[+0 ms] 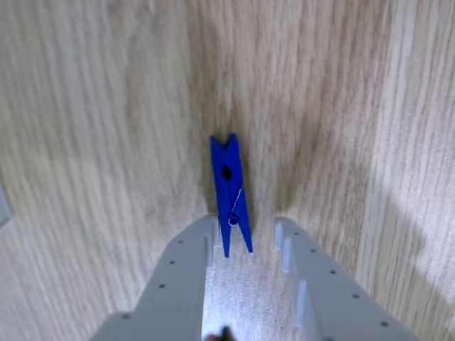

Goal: Grasp a peg and put it in the crate.

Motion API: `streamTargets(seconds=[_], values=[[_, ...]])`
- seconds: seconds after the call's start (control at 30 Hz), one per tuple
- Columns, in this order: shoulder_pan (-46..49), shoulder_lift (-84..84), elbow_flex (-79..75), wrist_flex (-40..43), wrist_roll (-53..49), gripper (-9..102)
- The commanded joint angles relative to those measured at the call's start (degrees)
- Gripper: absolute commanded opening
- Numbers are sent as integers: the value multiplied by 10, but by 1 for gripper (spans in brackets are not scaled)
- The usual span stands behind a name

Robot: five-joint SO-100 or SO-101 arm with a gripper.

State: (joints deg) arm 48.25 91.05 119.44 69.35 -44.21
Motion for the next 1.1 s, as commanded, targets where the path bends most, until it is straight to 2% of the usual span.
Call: streamTargets(seconds=[0.0, 0.23, 0.4, 0.5, 0.67, 0.8, 0.97, 1.07], values=[[0, 6, -47, -8, -1, 13], [0, 0, -45, -7, -2, 12], [0, 10, -45, -8, -4, -3], [-2, 34, -45, -8, -11, -1], [-32, 105, -38, -47, -145, -1], [-59, 173, 11, -195, -301, -1], [-86, 228, 113, -475, -460, -1], [-108, 230, 166, -628, -503, -1]])
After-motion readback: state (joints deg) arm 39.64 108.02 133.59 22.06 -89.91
